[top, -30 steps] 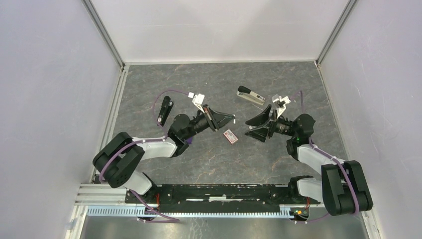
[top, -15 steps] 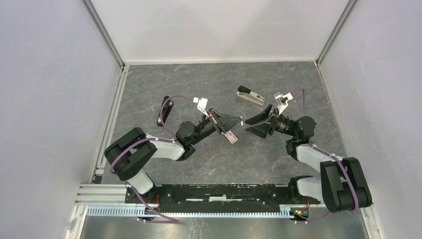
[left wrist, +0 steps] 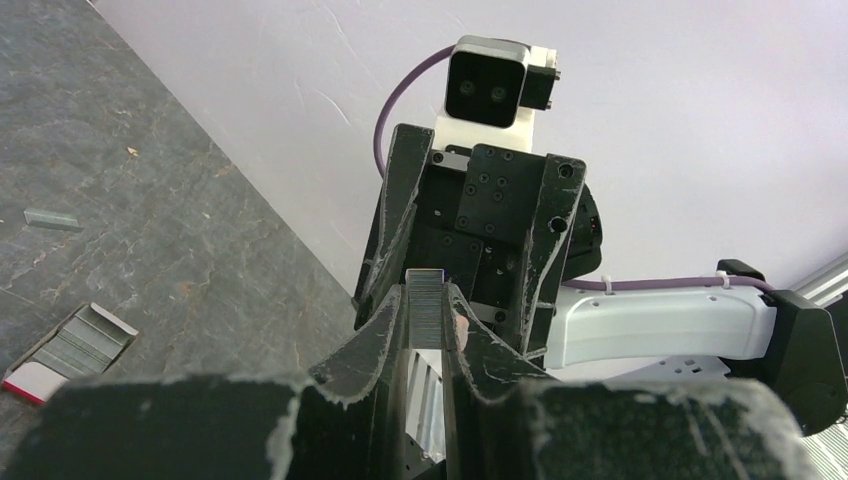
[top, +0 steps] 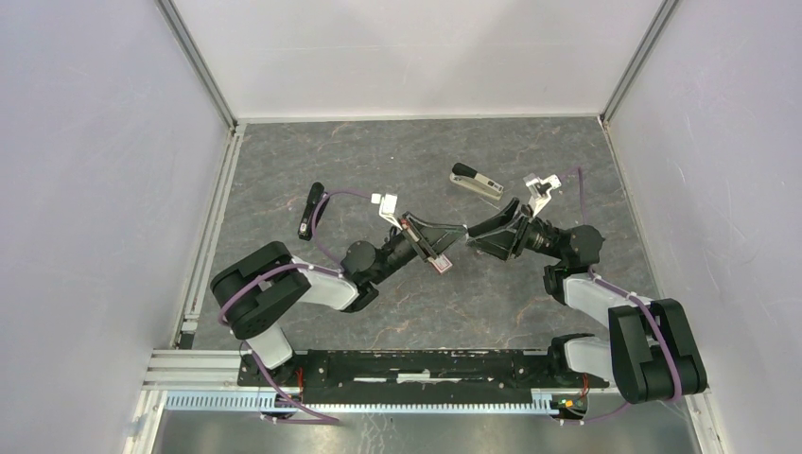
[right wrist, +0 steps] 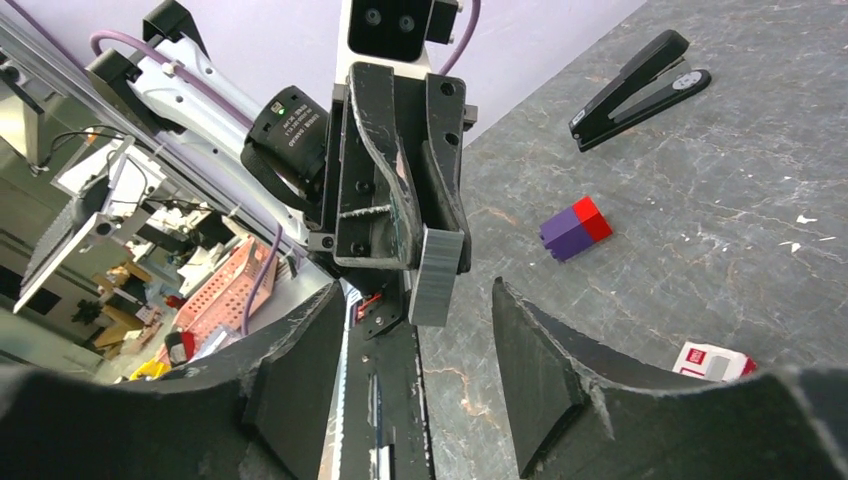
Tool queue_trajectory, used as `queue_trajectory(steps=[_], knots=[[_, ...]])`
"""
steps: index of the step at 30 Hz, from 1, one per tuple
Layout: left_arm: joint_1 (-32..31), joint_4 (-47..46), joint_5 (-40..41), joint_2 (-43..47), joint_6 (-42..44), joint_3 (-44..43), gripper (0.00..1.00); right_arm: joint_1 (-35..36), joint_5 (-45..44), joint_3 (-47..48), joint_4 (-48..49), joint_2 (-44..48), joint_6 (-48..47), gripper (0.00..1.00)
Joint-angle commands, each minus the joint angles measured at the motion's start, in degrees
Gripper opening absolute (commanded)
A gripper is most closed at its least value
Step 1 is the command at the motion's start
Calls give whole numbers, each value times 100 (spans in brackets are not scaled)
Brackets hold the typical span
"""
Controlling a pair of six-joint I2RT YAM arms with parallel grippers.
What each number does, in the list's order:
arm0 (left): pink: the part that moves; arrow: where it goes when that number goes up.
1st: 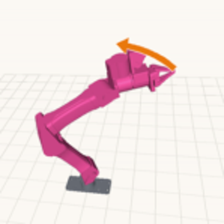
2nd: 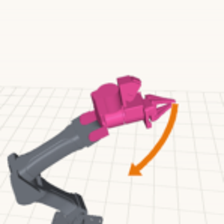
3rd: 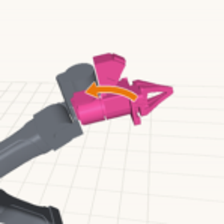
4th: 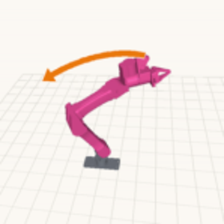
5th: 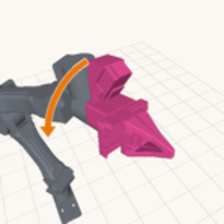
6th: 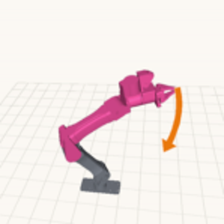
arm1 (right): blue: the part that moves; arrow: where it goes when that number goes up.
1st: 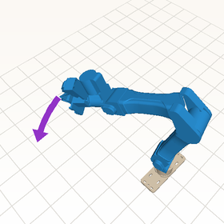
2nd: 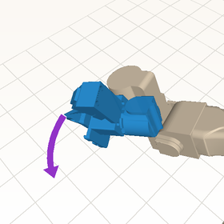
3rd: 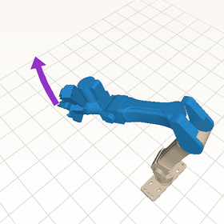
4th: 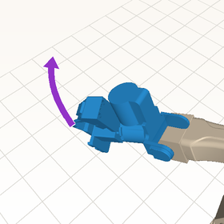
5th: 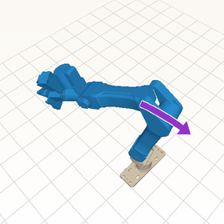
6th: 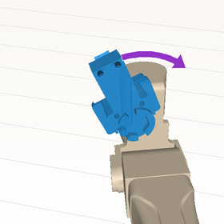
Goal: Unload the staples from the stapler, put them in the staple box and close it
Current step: Pick up the staple from the center of the board.
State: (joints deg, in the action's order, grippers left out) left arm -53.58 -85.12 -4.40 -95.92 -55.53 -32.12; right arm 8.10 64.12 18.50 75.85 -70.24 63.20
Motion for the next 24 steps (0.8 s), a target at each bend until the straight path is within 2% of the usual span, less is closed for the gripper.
queue_trajectory(steps=[1, 4, 12, 24], knots=[[-113, -400, 312, -45, -72, -84, 16, -6, -67, -36, 596, 81, 295, 59], [-135, -400, 352, -43, -72, -93, 16, -6, -66, -37, 599, 97, 328, 51], [-170, -400, 371, -70, -72, -159, 16, -10, -70, -27, 617, 51, 387, 42], [-169, -402, 422, -67, -55, -169, 16, -8, -43, -18, 609, 34, 375, 34]])
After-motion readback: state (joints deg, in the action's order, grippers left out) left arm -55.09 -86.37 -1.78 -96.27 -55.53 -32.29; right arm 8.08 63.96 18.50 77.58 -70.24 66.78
